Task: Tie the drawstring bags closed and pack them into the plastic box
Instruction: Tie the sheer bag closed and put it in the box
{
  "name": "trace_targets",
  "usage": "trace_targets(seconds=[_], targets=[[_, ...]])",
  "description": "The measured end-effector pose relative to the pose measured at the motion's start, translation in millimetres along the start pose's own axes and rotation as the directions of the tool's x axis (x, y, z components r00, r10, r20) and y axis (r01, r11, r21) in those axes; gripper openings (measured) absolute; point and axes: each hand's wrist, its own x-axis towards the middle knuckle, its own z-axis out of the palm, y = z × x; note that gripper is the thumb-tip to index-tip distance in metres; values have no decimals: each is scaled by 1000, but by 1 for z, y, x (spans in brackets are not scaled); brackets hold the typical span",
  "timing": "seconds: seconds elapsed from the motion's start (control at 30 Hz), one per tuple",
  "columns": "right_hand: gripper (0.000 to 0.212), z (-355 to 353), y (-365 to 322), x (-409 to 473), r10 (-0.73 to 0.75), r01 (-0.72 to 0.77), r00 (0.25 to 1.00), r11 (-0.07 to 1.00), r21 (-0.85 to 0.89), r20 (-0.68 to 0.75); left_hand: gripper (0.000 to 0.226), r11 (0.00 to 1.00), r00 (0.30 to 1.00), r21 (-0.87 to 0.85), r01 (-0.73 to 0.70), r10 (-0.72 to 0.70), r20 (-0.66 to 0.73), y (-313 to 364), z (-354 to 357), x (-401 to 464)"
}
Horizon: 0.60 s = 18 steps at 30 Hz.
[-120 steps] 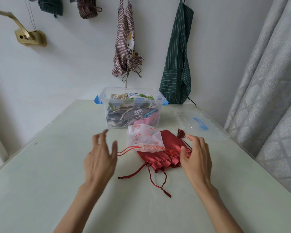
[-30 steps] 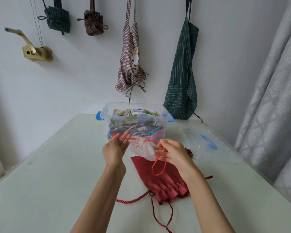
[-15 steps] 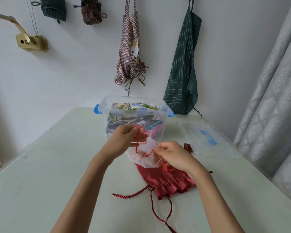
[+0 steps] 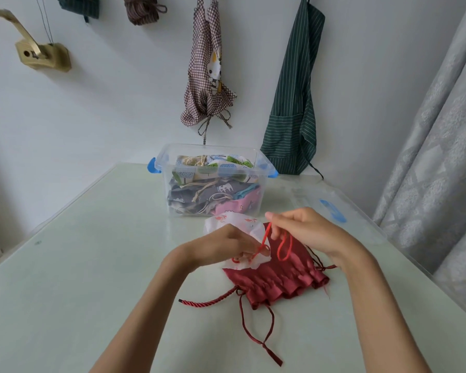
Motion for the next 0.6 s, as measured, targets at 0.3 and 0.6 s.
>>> trace_targets(seconds=[0.3,0.6], targets=[[72,39,-18,9,-123,121,978,992,-24,-169,40,981,994,196,-3,-18,110,-1,9,3],[46,11,15,12,-108,126,968,990,-67,227,47,998,1000,-62,20,-19,10,-10,-9,-3]])
